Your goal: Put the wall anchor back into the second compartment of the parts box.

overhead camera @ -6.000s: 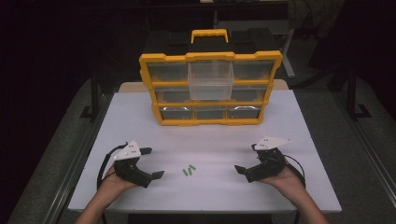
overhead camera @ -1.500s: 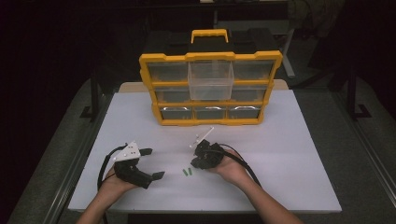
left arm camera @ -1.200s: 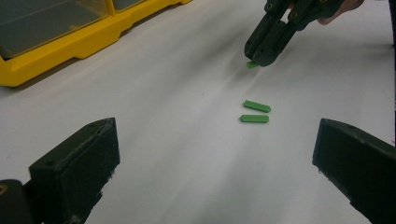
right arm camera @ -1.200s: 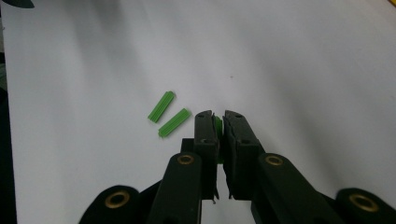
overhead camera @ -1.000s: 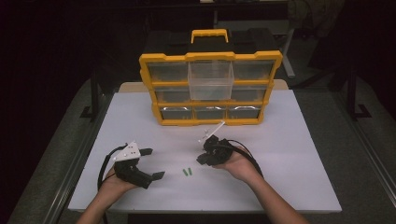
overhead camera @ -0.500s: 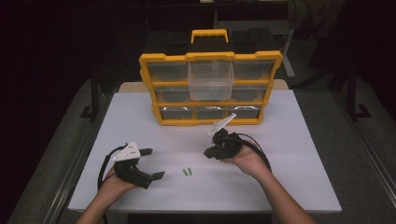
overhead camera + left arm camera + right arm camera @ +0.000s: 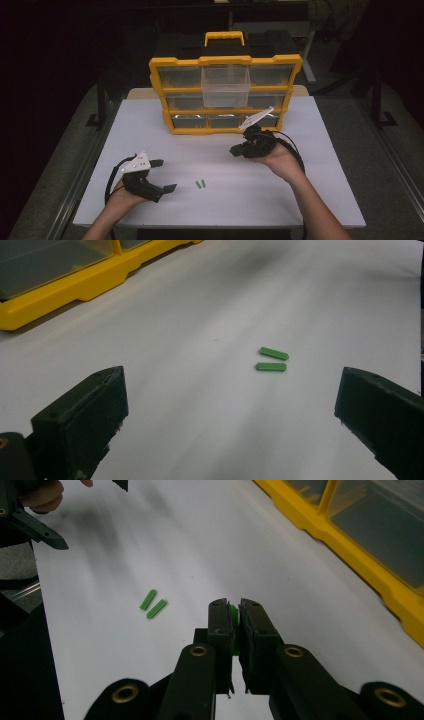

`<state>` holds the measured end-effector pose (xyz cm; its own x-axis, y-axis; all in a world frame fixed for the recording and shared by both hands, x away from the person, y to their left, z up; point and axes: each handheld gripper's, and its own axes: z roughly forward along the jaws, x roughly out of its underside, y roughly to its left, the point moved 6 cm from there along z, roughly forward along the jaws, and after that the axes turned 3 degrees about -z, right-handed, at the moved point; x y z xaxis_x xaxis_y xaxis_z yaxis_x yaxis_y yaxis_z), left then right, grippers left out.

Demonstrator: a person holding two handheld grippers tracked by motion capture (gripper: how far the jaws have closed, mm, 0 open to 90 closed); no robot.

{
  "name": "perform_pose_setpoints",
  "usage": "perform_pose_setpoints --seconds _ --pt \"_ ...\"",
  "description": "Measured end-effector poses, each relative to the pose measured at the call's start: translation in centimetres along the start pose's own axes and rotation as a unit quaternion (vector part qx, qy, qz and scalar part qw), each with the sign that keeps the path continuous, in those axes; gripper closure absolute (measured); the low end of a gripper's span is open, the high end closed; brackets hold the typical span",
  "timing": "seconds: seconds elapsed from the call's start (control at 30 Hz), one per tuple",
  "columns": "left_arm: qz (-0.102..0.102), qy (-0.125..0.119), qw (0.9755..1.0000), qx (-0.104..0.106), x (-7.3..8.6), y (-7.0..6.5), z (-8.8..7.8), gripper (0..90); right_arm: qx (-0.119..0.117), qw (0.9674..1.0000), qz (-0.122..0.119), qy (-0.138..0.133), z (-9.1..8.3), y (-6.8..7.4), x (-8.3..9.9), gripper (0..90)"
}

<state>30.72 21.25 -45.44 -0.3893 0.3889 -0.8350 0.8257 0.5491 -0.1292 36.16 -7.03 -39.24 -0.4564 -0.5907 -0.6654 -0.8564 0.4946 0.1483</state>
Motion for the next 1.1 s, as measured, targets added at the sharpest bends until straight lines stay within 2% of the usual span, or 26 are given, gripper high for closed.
perform_pose_setpoints --seconds 0.13,0.4,0.67,0.83,1.1 --pt "0.005 0.0 1.0 0.0 0.0 0.1 0.0 0.8 0.005 1.0 0.007 -0.005 -1.2 -0.5 -0.3 82.8" --pt "0.001 -0.002 1.0 0.001 0.0 0.0 -0.1 0.8 0.016 0.9997 0.004 -0.017 -4.2 -1.6 -1.5 82.8" --pt "-0.002 -0.005 1.0 0.001 0.0 0.0 -0.1 0.8 0.028 0.9993 0.012 -0.023 -7.2 -2.4 -2.9 82.8" --pt "-0.003 -0.004 1.0 0.001 0.0 0.0 -0.1 0.8 0.035 0.9988 0.015 -0.031 -9.4 -2.9 -4.2 82.7" --pt "-0.001 -0.001 1.0 0.001 0.0 0.0 -0.1 0.8 0.047 0.9979 0.009 -0.043 -11.8 -3.4 -6.0 82.8"
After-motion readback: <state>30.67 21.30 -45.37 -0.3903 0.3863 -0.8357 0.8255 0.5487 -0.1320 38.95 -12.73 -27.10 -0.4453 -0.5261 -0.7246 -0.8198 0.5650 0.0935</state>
